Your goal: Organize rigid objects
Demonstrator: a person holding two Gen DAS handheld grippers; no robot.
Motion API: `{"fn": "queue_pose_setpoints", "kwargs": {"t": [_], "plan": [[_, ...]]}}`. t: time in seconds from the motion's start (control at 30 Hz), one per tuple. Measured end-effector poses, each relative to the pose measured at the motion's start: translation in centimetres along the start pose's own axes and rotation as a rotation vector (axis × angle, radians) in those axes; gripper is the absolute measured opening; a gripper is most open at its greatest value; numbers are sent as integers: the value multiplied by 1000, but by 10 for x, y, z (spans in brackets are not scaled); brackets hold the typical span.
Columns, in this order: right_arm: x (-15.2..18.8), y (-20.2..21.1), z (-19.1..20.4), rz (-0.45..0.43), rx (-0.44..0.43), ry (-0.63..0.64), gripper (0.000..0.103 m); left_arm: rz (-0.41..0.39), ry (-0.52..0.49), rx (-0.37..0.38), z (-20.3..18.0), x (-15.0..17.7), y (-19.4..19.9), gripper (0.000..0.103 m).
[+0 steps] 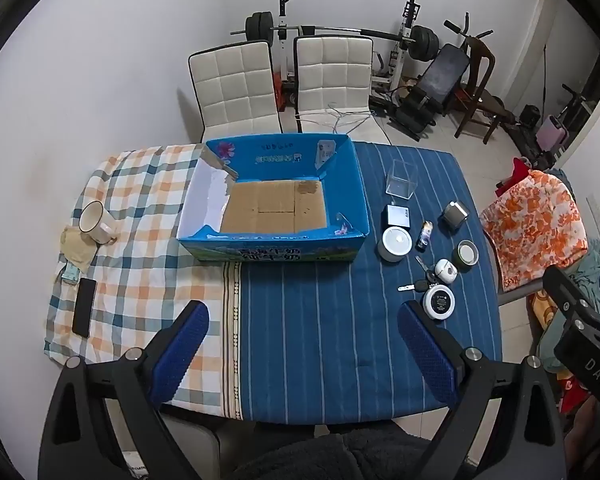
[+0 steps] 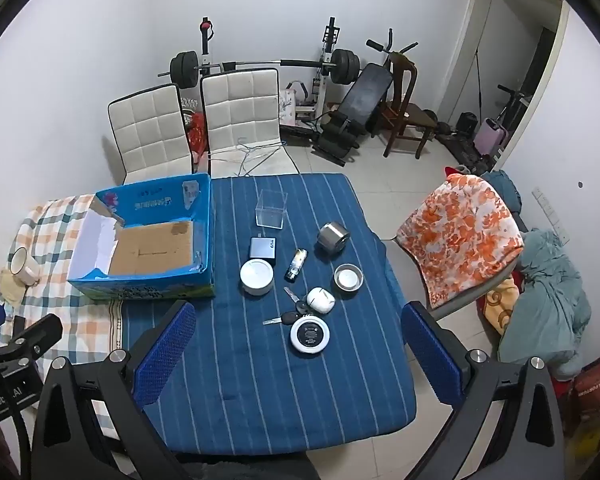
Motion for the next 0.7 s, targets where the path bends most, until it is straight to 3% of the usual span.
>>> {"fn": "queue_pose_setpoints", "kwargs": {"t": [0.43, 0.7], "plan": [[-3, 16, -2, -25, 4, 3, 103, -36, 2, -5, 0, -2, 12, 97], [-14, 38, -6, -26, -17, 6, 103, -14, 11, 18, 7, -13, 24, 97]]}}
Point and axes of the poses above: each gripper's, at about its wrist camera, not at the fingertips, and y roughly against the way its jaws point, z to its left, x to its underside, the point moved 1 cm from there along -y, roughly the way its jaws point
